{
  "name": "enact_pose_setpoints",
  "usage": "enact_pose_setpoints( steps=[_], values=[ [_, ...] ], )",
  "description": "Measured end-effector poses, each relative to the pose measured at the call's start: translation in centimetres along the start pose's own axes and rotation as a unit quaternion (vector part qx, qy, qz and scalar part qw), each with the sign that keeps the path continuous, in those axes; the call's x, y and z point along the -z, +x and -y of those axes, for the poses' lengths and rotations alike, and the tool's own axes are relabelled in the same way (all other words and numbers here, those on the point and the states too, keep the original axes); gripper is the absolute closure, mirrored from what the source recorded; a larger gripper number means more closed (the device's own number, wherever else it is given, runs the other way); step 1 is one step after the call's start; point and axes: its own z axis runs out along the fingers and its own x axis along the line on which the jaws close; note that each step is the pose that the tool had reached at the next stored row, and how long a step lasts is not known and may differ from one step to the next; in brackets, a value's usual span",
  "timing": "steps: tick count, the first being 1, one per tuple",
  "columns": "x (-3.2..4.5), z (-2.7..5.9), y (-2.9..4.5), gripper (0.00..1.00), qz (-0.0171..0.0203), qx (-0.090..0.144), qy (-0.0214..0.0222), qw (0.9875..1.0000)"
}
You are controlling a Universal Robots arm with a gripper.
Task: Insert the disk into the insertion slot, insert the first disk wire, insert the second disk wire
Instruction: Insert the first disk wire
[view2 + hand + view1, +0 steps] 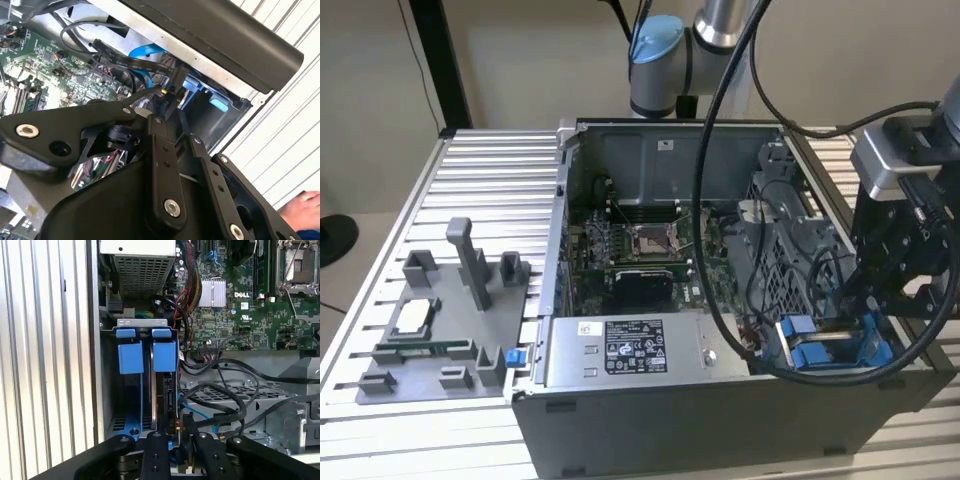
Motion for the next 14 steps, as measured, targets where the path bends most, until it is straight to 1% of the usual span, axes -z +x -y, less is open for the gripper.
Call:
enact_pose_setpoints(
  steps=[6, 9, 14],
  values=[
    [0.03, 0.00, 0.00, 0.00, -0.0001, 0.000, -0.0002, 1.0000],
    [0.56, -0.01, -0.07, 0.00, -0.0001, 0.000, -0.0003, 1.0000],
    [0.60, 0.02, -0.08, 0.00, -0.0001, 0.000, -0.0005, 1.0000]
  ],
)
